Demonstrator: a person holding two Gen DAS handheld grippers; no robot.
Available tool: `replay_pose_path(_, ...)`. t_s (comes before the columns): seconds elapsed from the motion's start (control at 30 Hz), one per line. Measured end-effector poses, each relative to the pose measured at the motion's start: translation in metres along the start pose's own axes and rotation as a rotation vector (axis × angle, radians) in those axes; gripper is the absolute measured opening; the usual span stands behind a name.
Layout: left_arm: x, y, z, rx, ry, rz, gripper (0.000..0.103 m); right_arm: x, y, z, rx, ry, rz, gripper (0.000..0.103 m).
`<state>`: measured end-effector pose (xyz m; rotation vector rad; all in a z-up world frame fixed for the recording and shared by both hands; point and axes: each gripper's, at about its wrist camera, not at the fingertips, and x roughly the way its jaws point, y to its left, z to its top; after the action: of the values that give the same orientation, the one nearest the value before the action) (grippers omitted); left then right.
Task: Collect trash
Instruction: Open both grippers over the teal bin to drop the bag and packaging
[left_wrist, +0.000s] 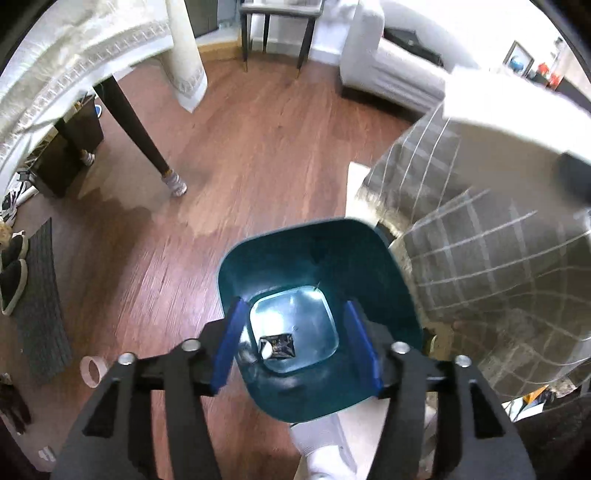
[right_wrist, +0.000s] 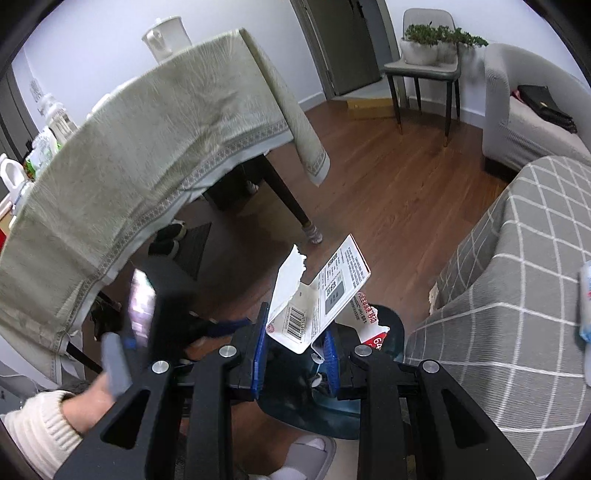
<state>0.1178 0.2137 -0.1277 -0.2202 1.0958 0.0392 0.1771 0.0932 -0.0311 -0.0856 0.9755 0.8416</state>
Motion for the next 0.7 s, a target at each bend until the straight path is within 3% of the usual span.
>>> replay_pose_path(0.3,-0.065,0.011,0.008,-0.016,-0.222,0.021,0.067,0.038,0.000,-0.014,-0.009,0.085,-0.047,0.026)
replay_pose_path(0.43,-0.086,0.013,0.012,-0.023,-0.302,0.034,0.073,0.054,-0.001,-0.024,-0.009,0.120,-0.048,0.026)
replay_pose_path(0.7,-0.131,0.009,0.022,-0.053,-0.431,0.019,0.078,0.110,-0.024,-0.070,0.002,0.271,-0.085,0.026)
